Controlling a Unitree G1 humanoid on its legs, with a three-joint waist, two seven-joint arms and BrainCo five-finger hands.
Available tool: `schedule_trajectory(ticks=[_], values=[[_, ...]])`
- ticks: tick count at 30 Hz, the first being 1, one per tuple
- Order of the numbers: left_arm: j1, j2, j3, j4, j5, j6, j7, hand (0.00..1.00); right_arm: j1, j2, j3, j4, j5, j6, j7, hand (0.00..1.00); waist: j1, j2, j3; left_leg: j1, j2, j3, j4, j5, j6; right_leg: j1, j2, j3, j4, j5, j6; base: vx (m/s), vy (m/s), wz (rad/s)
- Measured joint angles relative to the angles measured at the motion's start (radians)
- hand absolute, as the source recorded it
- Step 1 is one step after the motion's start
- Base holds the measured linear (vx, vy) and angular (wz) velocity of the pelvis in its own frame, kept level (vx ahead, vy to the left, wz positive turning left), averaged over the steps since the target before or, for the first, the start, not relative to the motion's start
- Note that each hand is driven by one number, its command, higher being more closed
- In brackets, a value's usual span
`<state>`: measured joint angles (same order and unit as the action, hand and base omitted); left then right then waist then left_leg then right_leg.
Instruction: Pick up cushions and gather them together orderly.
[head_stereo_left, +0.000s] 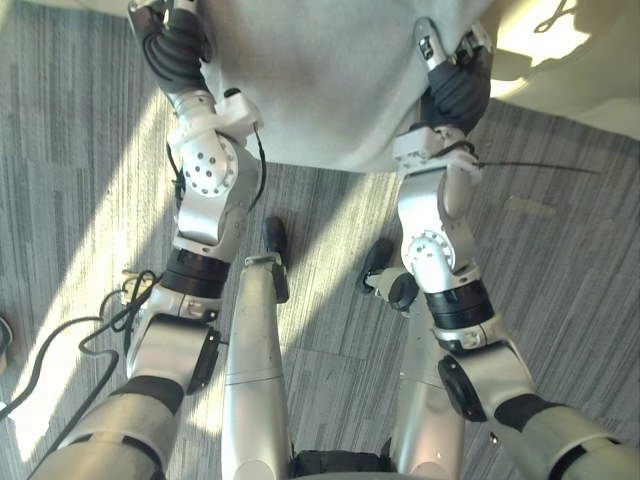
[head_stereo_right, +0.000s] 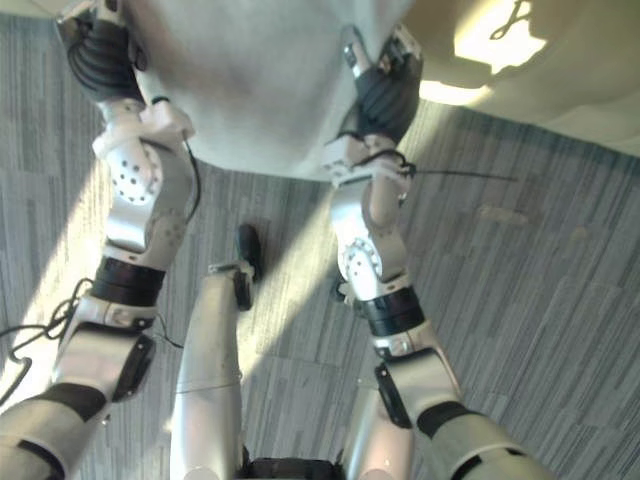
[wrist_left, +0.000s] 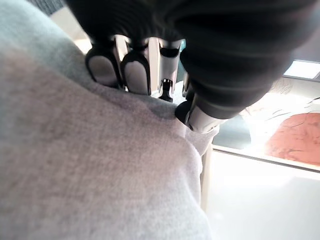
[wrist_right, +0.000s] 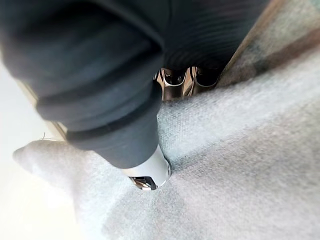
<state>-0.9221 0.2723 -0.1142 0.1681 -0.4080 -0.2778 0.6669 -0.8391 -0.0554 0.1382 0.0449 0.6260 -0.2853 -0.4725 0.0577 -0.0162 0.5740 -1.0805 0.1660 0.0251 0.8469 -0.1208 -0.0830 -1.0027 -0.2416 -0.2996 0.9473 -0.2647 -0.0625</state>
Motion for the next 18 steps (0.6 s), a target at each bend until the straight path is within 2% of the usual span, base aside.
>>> schedule_trajectory(ticks=[8, 12, 18], values=[[0.178, -0.083, 0.013, -0.179, 0.089, 0.001, 0.004, 1.00, 0.101, 0.055, -0.014, -0.080, -0.049, -0.019, 0.023, 1.00, 0.001, -0.002, -0.021, 0.345, -0.010, 0.014, -0.226, 0.033, -0.019, 0.336, 0.035, -0.033, -0.207, 0.017, 0.015, 0.08, -0.038, 0.08], [0.300, -0.134, 0.020, -0.200, 0.095, -0.002, -0.006, 1.00, 0.209, 0.059, 0.022, -0.077, -0.079, -0.018, 0.047, 1.00, 0.002, -0.002, -0.079, 0.471, -0.024, 0.020, -0.344, 0.053, -0.027, 0.447, 0.048, -0.040, -0.299, 0.024, 0.026, 0.13, -0.044, 0.05], [0.501, -0.181, 0.015, -0.249, 0.091, -0.001, -0.049, 1.00, 0.346, 0.057, 0.052, -0.064, -0.118, -0.005, 0.091, 1.00, -0.010, -0.002, -0.085, 0.667, -0.038, 0.019, -0.502, 0.084, -0.042, 0.614, 0.069, -0.050, -0.400, 0.030, 0.032, 0.13, -0.067, 0.03]])
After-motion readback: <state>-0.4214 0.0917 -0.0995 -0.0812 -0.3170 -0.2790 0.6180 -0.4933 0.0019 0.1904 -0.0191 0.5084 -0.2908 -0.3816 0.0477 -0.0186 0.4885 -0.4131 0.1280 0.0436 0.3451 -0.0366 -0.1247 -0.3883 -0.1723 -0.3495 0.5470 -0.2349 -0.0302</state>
